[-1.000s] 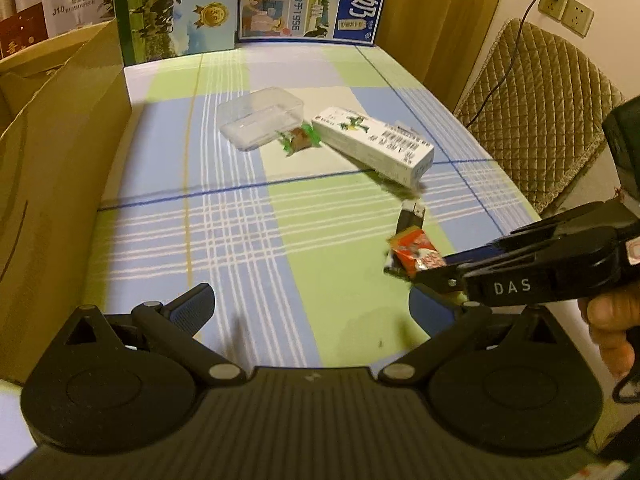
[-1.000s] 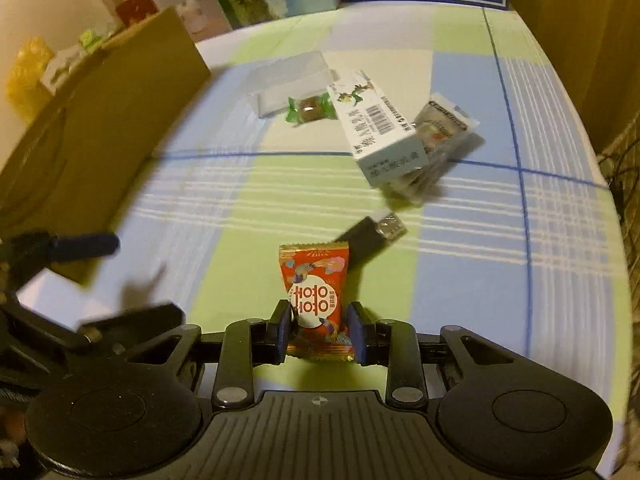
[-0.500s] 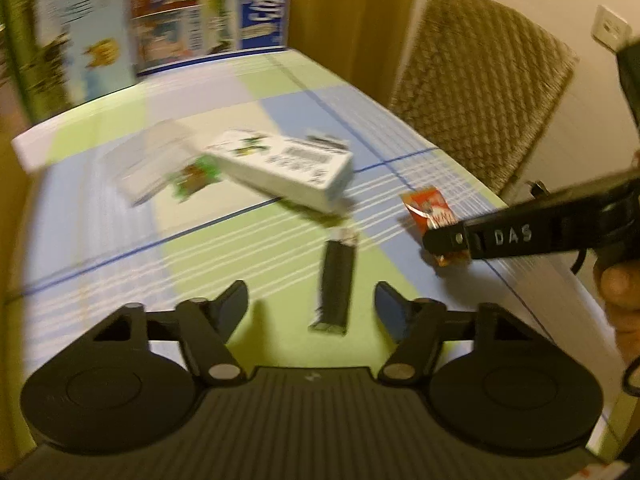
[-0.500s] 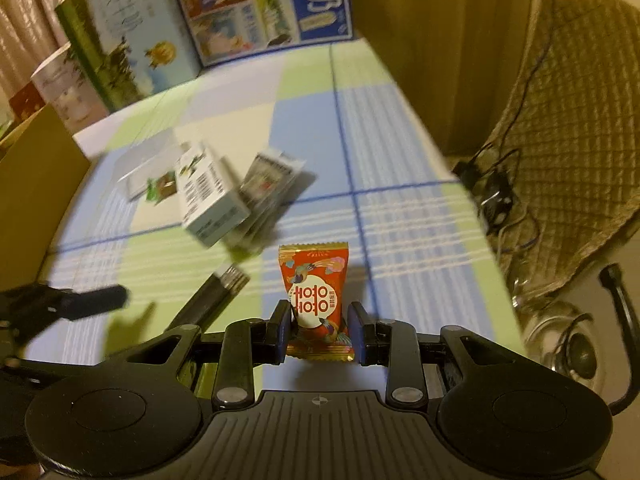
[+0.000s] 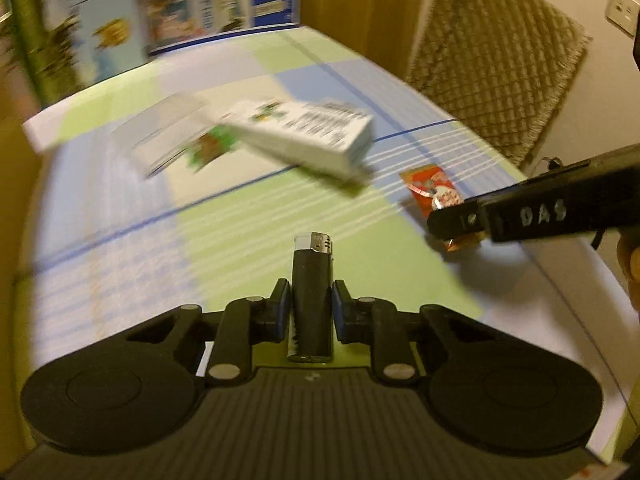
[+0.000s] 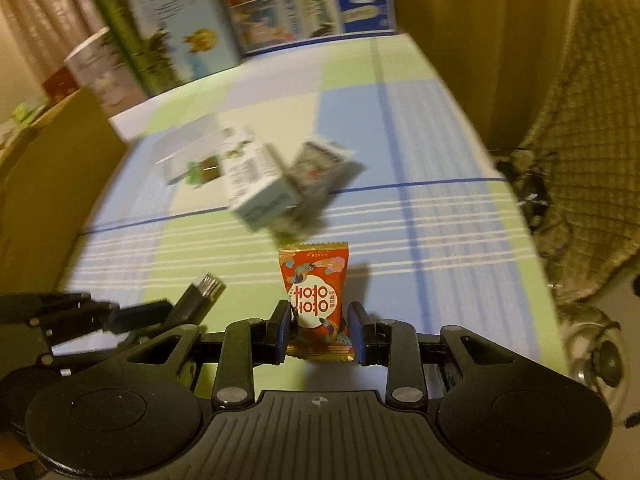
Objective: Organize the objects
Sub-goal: 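Grasp the red candy packet with the right tool while the left tool grasps the black lighter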
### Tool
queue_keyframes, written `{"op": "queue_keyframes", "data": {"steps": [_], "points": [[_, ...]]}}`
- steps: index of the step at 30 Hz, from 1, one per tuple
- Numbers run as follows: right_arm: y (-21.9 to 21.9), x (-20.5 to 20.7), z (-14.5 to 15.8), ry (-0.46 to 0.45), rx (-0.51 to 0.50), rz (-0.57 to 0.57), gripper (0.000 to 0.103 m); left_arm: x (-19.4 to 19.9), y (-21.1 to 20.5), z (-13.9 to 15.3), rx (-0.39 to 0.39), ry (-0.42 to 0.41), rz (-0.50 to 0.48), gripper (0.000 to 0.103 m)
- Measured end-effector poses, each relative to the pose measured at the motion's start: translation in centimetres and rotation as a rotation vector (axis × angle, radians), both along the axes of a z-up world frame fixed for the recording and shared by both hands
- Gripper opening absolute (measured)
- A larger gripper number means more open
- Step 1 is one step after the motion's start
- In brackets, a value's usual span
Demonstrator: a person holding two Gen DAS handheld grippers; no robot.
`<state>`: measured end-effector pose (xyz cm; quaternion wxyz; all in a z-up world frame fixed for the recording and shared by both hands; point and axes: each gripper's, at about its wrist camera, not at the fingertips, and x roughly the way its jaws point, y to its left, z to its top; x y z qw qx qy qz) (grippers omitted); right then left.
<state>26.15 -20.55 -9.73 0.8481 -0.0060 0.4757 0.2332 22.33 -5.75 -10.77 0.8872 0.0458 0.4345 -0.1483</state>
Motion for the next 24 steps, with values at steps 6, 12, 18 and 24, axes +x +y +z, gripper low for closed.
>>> {"op": "queue_keyframes", "data": {"steps": [6, 12, 18, 24], "points": [[2.2, -1.2, 0.1, -0.007, -0.034, 0.087, 0.028, -2.5, 2.0, 0.5, -0.009, 0.000, 0.055, 0.018], [3.7, -2.5, -0.2, -0.012, -0.093, 0.149, 0.028, -3.3, 2.4, 0.9, -0.011, -0.004, 0.071, 0.018], [4.1, -2.4, -1.1, -0.007, -0.117, 0.162, 0.028, -3.9, 3.0, 0.8, -0.019, -0.003, 0.090, 0.018], [4.3, -2.0, -1.4, -0.032, -0.101, 0.175, 0.044, -3.8, 3.6, 0.5, -0.026, -0.003, 0.111, 0.018]]}}
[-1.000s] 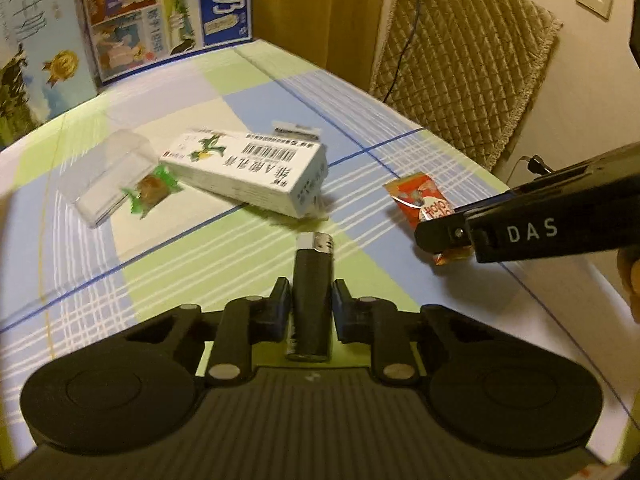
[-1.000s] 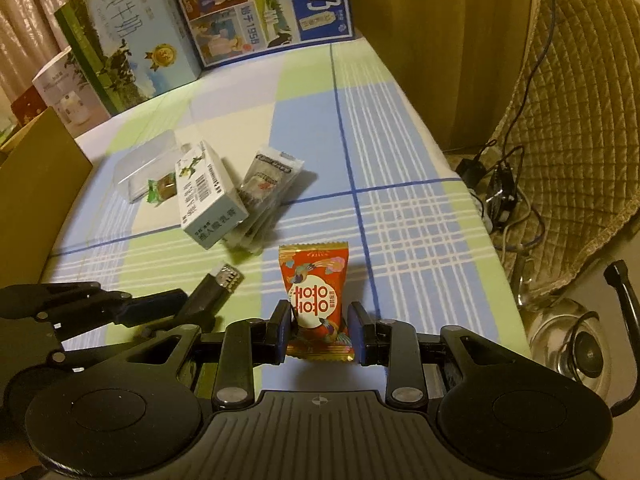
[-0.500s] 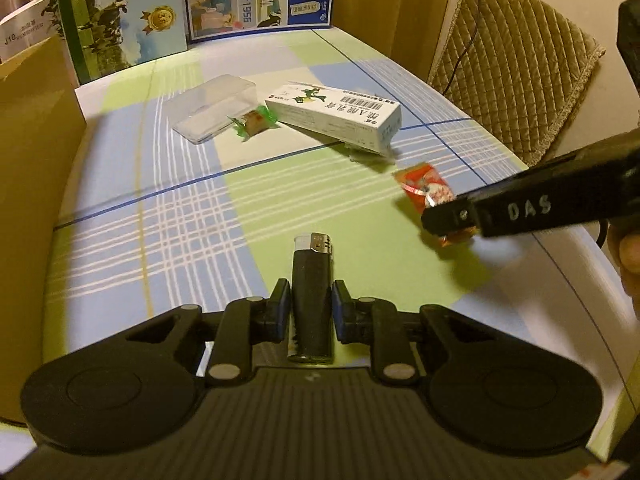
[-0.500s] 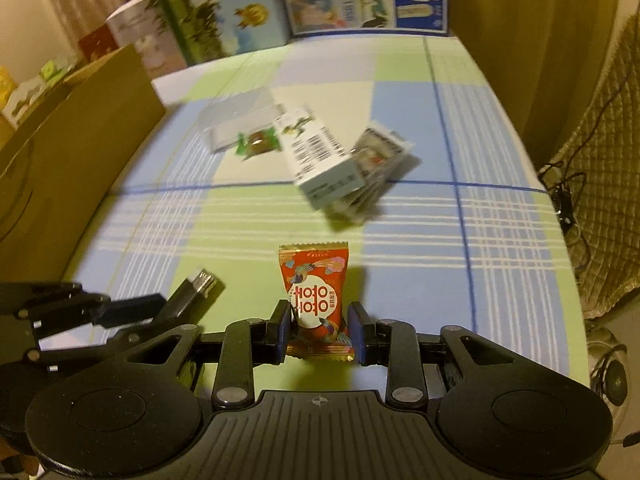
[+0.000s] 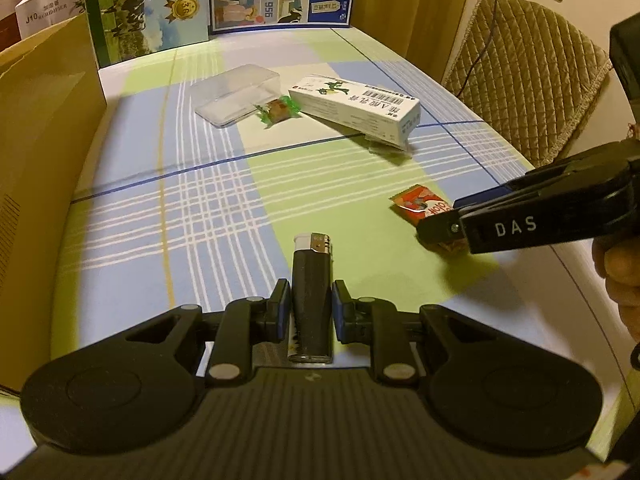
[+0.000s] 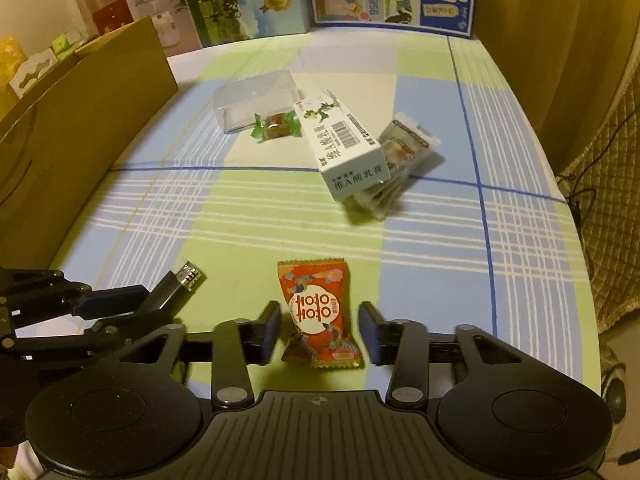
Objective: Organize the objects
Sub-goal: 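Grasp the red candy packet with the right tool while the left tool grasps the black lighter, then carry the black lighter with the left tool while the right tool carries the candy toward the cardboard box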
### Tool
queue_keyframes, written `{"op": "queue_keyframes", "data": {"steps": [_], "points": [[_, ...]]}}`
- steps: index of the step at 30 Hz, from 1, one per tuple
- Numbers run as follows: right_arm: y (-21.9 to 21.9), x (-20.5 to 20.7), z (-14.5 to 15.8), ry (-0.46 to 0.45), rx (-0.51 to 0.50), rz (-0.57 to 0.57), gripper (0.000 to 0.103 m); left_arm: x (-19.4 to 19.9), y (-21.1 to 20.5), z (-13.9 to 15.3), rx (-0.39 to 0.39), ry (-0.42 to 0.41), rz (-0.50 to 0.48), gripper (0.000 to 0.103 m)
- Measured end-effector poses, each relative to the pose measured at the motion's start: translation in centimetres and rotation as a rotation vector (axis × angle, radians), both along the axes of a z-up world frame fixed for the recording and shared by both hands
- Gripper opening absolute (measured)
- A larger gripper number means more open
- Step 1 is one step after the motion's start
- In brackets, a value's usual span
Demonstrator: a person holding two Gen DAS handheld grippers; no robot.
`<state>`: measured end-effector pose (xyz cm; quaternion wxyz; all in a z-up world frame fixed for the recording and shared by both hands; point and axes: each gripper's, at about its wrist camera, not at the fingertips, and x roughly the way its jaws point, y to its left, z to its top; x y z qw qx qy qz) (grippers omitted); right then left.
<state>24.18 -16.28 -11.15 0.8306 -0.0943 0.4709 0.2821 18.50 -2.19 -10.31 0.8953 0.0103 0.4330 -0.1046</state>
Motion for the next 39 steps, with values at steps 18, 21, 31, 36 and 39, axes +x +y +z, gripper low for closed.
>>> {"op": "queue_keyframes", "data": {"steps": [18, 21, 31, 36, 39], "points": [[-0.4, -1.4, 2.5, -0.041, 0.011, -0.042, 0.023, -1.1, 0.8, 2.0, -0.003, -0.014, 0.016, 0.018], [-0.9, -3.1, 4.3, -0.042, 0.056, -0.078, 0.023, -2.2, 1.3, 3.6, -0.007, -0.027, 0.026, 0.018], [-1.3, -10.8, 9.3, -0.065, 0.167, -0.123, 0.023, -7.1, 3.6, 9.0, -0.027, -0.072, 0.074, 0.018], [-0.3, -13.7, 11.4, -0.095, 0.180, -0.095, 0.023, -9.7, 4.7, 11.1, -0.011, -0.082, 0.100, 0.018], [0.5, -15.0, 12.5, -0.114, 0.182, -0.072, 0.023, -11.1, 5.5, 12.2, -0.004, -0.095, 0.115, 0.018]]}}
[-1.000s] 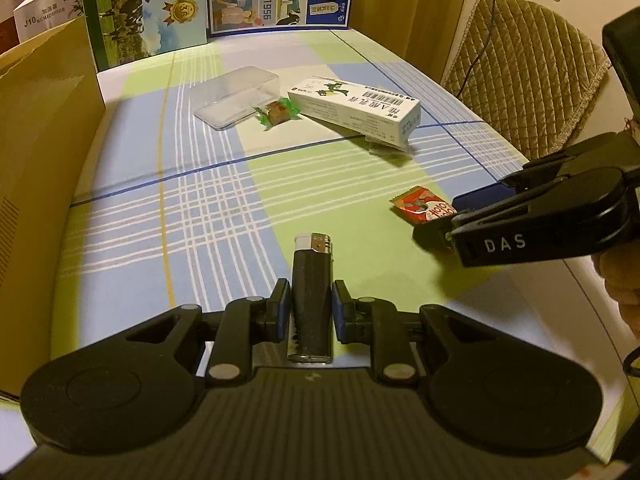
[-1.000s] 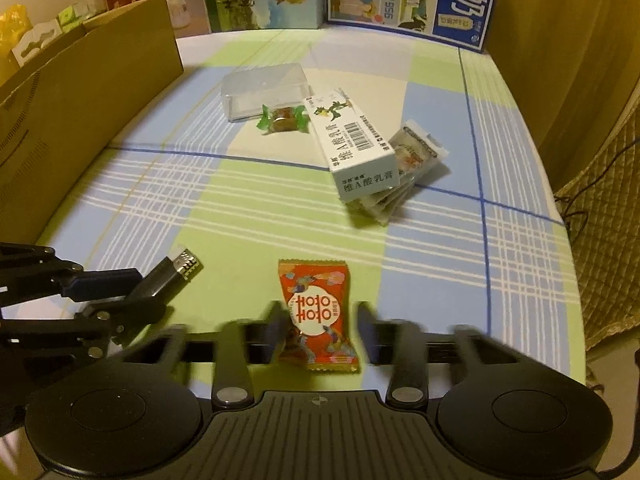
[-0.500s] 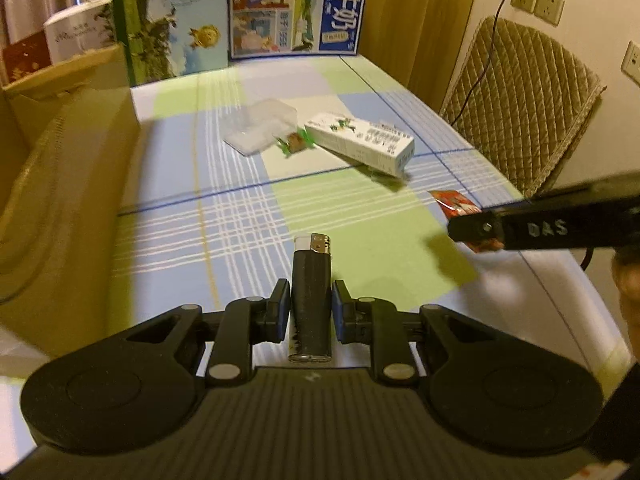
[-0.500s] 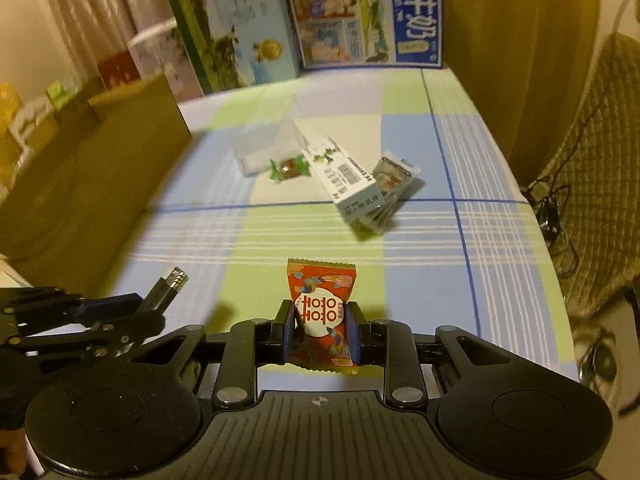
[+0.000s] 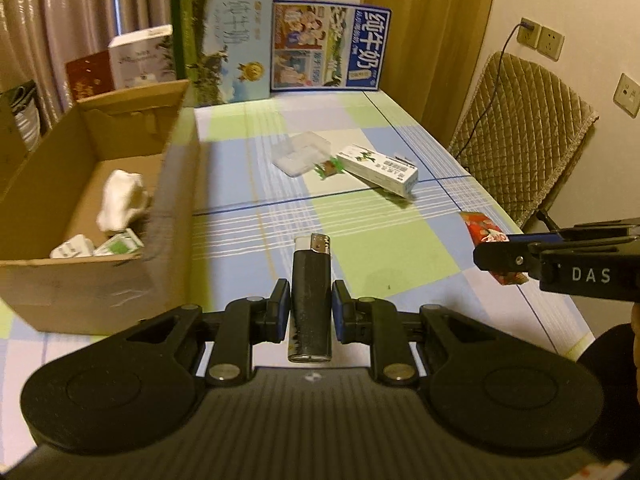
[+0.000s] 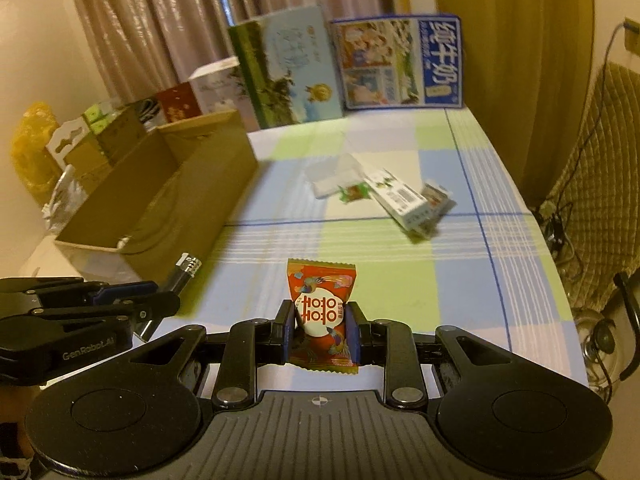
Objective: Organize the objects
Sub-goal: 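Carry the black lighter with the left tool while the right tool carries the candy toward the cardboard box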
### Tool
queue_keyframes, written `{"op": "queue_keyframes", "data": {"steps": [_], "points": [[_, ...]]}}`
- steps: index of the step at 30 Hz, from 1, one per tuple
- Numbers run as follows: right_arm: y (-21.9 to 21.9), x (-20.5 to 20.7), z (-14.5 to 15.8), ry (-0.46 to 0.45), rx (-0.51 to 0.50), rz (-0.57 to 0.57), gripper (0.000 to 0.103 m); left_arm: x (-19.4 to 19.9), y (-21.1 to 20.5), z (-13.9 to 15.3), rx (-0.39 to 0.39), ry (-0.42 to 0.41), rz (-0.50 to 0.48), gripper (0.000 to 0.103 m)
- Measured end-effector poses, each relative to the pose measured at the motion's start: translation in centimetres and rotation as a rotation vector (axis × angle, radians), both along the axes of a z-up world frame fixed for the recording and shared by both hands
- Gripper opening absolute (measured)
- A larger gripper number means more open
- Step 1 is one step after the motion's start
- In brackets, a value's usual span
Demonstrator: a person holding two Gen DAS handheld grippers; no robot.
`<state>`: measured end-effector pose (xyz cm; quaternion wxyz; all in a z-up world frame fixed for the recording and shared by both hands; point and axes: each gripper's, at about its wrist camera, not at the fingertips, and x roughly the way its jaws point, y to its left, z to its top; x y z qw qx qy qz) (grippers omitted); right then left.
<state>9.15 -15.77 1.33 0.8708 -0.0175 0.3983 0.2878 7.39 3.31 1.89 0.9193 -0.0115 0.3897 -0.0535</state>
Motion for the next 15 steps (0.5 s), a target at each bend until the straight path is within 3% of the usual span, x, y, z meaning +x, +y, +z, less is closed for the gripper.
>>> {"op": "queue_keyframes", "data": {"steps": [15], "points": [[4.9, -4.0, 2.6, -0.062, -0.006, 0.121, 0.023, -5.1, 4.3, 4.1, 0.001, -0.062, 0.070, 0.018]]}}
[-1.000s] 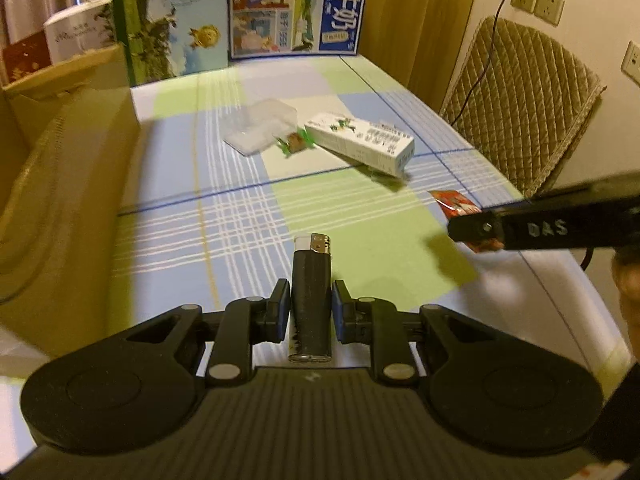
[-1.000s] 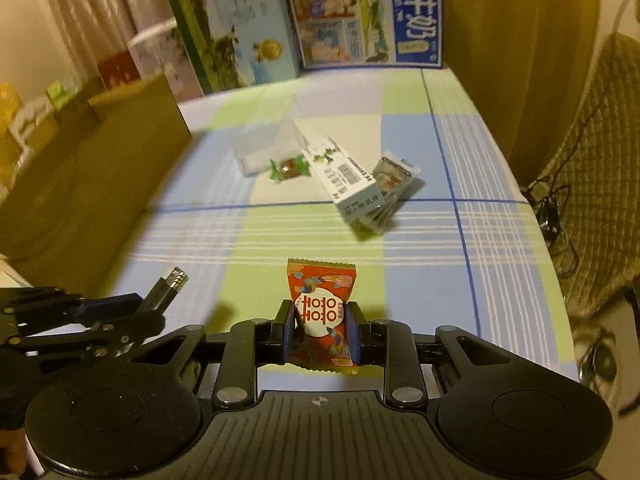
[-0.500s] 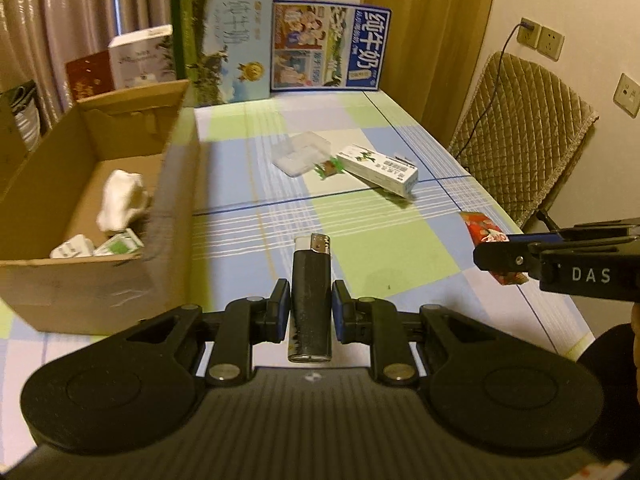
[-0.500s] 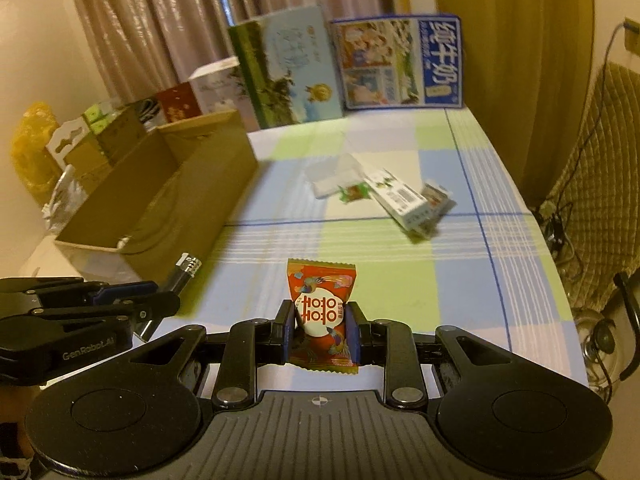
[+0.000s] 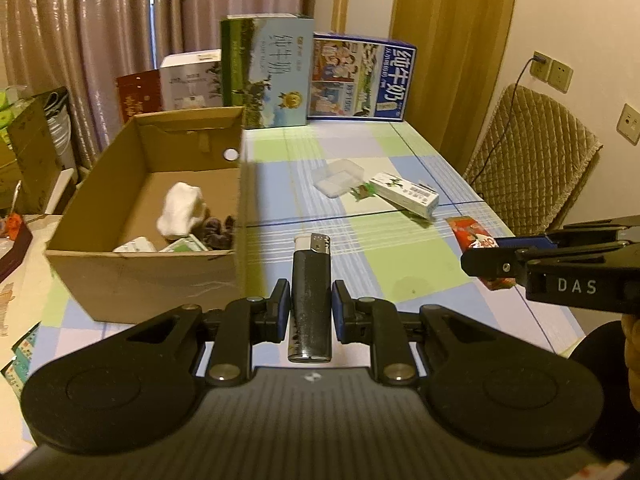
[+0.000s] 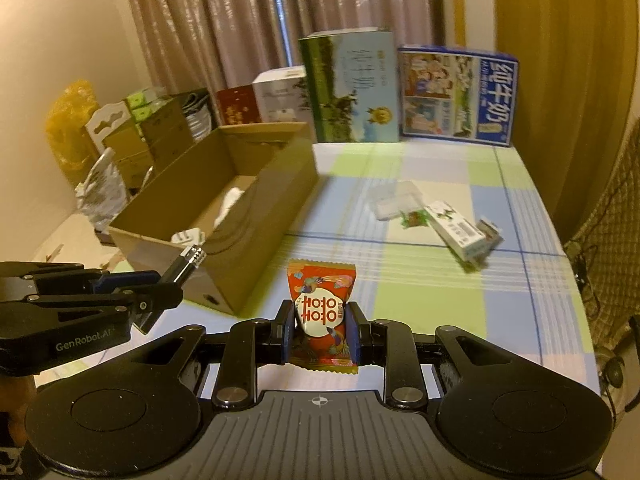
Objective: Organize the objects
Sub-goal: 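Carry the black lighter with the left tool while the right tool carries the candy toward the cardboard box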
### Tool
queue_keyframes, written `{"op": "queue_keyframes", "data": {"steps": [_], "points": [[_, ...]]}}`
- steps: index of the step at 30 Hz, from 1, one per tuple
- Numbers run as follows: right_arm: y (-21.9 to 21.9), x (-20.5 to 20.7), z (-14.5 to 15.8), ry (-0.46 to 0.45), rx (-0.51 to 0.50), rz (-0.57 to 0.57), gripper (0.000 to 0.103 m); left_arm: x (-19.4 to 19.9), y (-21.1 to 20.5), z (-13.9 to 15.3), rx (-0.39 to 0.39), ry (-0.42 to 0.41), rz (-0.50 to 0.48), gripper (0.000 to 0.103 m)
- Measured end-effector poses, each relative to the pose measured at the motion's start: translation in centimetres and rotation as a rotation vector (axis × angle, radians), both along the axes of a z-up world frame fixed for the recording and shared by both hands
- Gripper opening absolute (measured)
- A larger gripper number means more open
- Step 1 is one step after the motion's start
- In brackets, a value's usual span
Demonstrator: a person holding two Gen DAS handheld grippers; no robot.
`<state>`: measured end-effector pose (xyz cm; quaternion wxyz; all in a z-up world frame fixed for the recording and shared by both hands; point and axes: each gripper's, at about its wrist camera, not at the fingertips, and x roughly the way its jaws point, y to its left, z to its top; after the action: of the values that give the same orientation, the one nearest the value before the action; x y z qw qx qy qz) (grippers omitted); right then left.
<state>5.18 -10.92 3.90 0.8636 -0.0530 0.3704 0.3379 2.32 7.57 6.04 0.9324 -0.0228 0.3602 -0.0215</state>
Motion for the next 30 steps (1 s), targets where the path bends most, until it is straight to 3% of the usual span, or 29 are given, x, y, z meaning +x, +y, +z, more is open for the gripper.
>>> {"op": "queue_keyframes", "data": {"steps": [16, 30], "points": [[5.6, -1.0, 0.4, -0.011, 0.002, 0.108, 0.023, -1.9, 5.5, 2.4, 0.011, -0.046, 0.095, 0.018], [13.6, 1.9, 1.6, -0.021, 0.033, 0.179, 0.023, 1.6, 12.2, 4.5, 0.047, -0.067, 0.152, 0.018]]}}
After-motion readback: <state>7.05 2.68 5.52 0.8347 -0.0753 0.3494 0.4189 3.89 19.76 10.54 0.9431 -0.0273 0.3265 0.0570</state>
